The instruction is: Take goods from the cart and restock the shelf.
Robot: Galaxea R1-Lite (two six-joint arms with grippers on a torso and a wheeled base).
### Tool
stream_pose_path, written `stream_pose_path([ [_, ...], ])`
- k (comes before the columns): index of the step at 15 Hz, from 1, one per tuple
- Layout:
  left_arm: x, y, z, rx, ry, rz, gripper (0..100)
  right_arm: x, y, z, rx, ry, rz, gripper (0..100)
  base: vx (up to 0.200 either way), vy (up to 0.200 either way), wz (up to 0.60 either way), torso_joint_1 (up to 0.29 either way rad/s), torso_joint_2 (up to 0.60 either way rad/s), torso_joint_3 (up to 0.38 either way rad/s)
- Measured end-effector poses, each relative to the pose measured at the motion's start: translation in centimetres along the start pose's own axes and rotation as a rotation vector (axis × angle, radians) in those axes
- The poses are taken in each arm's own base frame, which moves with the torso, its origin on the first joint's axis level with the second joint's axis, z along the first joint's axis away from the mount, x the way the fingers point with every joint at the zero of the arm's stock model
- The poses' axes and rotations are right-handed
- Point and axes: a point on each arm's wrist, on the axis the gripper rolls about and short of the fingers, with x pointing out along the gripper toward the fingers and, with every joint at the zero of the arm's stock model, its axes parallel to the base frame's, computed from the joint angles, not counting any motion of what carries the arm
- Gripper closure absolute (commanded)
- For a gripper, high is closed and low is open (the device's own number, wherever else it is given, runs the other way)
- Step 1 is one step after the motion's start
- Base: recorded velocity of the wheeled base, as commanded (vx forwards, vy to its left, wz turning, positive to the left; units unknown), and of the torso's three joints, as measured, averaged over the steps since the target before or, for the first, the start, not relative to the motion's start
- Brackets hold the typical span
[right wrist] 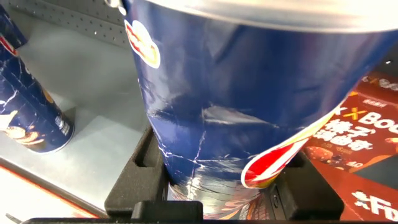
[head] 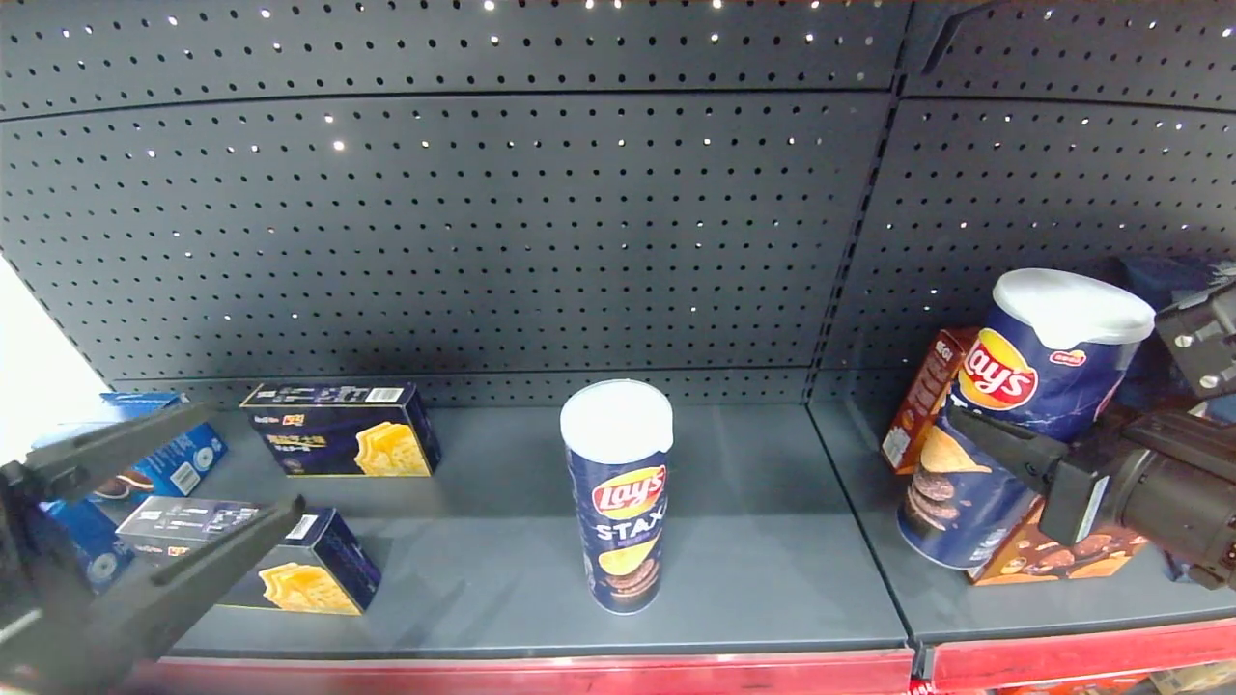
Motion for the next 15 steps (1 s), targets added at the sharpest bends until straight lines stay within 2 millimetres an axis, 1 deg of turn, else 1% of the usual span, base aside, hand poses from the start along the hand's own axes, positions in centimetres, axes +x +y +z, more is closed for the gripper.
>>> stream_pose_path([
  [3, -4.2, -2.2, -1.9, -0.044, -0.037, 0.092, 0, -0.8, 0.0, -0.9, -0.003, 0.02, 0.003, 100, 0.0, 0.0, 0.0, 0.0, 0.0, 0.0],
  [7, -8.6, -4.9, -4.7, -0.088, 0.015, 0.243, 0, -1.4, -0.1, -0.8, 0.0, 0.005, -0.001, 100, 0.0, 0.0, 0.0, 0.0, 0.0, 0.0],
  [9, -10.5, -5.9, -6.0, -0.043, -0.001, 0.369, 0, -1.7, -0.2, -0.8, 0.0, -0.002, -0.002, 100, 0.0, 0.0, 0.0, 0.0, 0.0, 0.0],
  [10, -11.2, -6.1, -7.2, -0.035, 0.033, 0.471, 0, -1.8, -0.2, -0.8, 0.001, -0.005, -0.003, 100, 0.0, 0.0, 0.0, 0.0, 0.0, 0.0],
  [12, -12.0, -6.2, -9.5, -0.016, 0.078, 0.609, 0, -1.9, -0.2, -0.7, 0.002, -0.009, -0.003, 100, 0.0, 0.0, 0.0, 0.0, 0.0, 0.0],
  [13, -12.2, -6.2, -10.2, -0.017, 0.097, 0.636, 0, -2.0, -0.2, -0.7, 0.002, -0.01, -0.003, 100, 0.0, 0.0, 0.0, 0.0, 0.0, 0.0],
  [15, -12.4, -6.3, -10.7, -0.022, 0.104, 0.642, 0, -2.0, -0.2, -0.6, 0.003, -0.014, -0.001, 100, 0.0, 0.0, 0.0, 0.0, 0.0, 0.0],
])
